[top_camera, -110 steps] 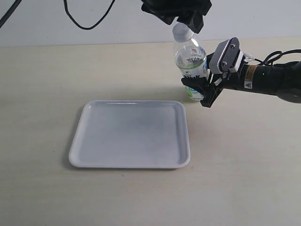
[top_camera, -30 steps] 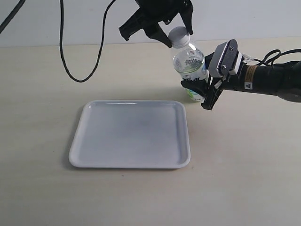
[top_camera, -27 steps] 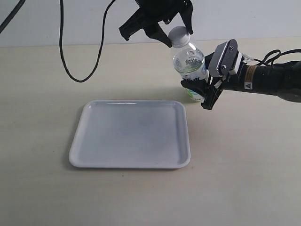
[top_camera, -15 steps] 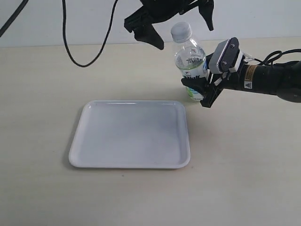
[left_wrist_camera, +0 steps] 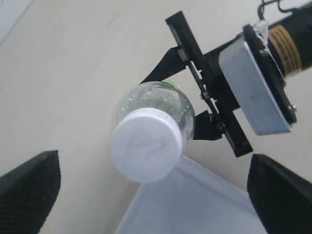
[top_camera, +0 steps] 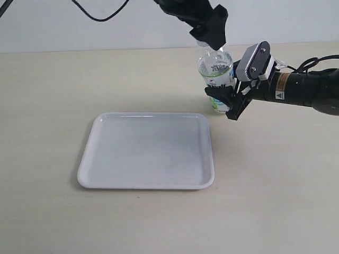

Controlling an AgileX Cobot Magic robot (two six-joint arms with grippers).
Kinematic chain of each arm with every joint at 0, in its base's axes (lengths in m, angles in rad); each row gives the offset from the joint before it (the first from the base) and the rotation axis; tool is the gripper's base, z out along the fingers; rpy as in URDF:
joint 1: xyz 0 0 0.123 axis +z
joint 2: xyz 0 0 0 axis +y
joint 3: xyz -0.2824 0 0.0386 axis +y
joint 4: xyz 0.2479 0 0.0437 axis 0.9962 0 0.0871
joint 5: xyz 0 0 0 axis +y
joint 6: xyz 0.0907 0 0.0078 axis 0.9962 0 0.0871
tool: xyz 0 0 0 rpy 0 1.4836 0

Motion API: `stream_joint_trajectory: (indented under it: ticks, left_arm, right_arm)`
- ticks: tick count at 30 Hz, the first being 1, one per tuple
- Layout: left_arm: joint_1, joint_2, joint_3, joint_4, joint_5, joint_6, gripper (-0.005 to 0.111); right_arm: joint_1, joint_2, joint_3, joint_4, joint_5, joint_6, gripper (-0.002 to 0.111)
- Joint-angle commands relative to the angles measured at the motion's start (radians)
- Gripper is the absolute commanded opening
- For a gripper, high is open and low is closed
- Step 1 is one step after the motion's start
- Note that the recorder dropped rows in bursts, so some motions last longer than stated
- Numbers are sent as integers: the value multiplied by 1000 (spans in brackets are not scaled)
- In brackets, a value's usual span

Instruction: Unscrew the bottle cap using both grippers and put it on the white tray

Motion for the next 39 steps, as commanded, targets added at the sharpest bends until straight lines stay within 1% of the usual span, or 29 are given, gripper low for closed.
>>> stream_joint_trajectory:
  ticks: [1,5,10,16,22,24,29,31,32,37,39]
  left_arm:
    - [-5,-5,0,-25,22,294,104]
    - [-5,-5,0,-53,29,491,104]
    - [-5,-5,0,-51,17,715,104]
    - [-5,-3,0,-47,-7,1033,104]
    - [-5,12,0,-46,-28,1163,104]
    - [-5,19,0,-44,-33,1196,104]
    - [-5,27,0,-40,-63,1250,103]
    - [-5,27,0,-40,-78,1250,98]
    - [-5,27,0,-40,-80,1250,94]
    - [-2,27,0,-40,-77,1250,62]
    - [-2,27,0,-40,-73,1250,55]
  right_arm:
    - [-3,16,11,-47,85,12,0]
    - [-3,16,11,-47,85,12,0]
    - [-3,16,11,-47,80,12,0]
    - [-3,16,11,-47,72,12,0]
    - [-3,16,11,-47,72,-6,0]
    - [-3,16,11,-47,72,-40,0]
    - [-3,16,11,-47,72,-41,0]
    - [-3,16,11,-47,72,-41,0]
    - [-3,16,11,-47,72,-41,0]
    - [-3,16,11,-47,72,-41,0]
    - [-3,16,11,-47,72,-41,0]
